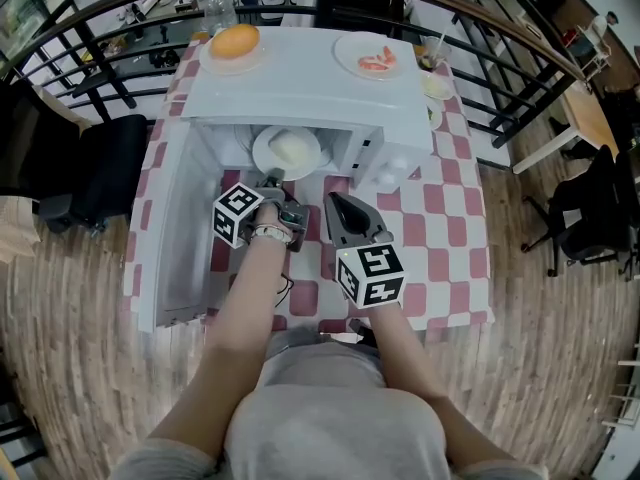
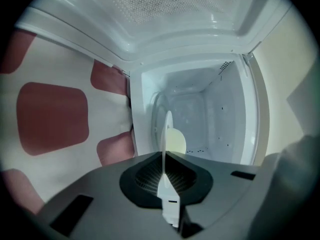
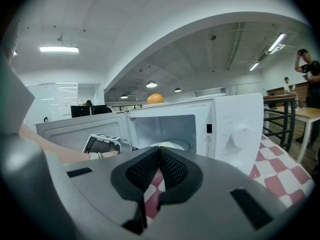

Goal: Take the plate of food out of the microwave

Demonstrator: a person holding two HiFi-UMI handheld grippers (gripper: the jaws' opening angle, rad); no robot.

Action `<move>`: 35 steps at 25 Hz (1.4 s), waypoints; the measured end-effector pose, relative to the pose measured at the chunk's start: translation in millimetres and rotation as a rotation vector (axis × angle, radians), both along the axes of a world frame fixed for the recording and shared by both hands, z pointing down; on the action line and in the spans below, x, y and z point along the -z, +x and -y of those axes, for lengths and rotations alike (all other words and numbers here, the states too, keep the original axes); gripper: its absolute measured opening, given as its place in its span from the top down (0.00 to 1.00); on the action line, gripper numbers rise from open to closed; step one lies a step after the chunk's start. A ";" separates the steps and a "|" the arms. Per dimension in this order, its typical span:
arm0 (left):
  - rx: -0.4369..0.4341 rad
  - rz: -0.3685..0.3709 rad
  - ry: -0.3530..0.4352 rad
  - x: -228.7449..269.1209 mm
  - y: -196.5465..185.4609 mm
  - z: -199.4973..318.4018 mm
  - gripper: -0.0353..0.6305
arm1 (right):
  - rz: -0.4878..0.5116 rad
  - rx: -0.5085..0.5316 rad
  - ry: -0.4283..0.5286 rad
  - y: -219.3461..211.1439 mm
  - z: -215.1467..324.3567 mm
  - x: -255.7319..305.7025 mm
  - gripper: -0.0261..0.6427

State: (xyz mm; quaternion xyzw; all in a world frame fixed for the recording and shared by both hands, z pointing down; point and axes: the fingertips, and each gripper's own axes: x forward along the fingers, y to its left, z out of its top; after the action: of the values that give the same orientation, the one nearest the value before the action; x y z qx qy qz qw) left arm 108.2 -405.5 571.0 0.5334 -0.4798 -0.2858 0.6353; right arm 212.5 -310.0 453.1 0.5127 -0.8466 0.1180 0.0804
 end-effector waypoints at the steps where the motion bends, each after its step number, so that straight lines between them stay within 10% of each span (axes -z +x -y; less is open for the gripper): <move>1: -0.003 0.001 0.005 1.2 0.2 -2.1 0.93 | -0.003 0.002 0.001 -1.0 -1.3 -0.2 0.93; 35: -0.011 -0.037 0.210 73.3 0.4 -72.2 0.92 | -0.073 0.003 0.137 -12.3 -29.7 23.3 0.93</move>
State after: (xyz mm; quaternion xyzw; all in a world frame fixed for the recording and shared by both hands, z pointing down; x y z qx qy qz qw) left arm 108.6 -333.3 497.7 0.5942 -0.4324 -0.3406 0.5864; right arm 200.2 -280.2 429.9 0.5198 -0.8499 0.0410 0.0762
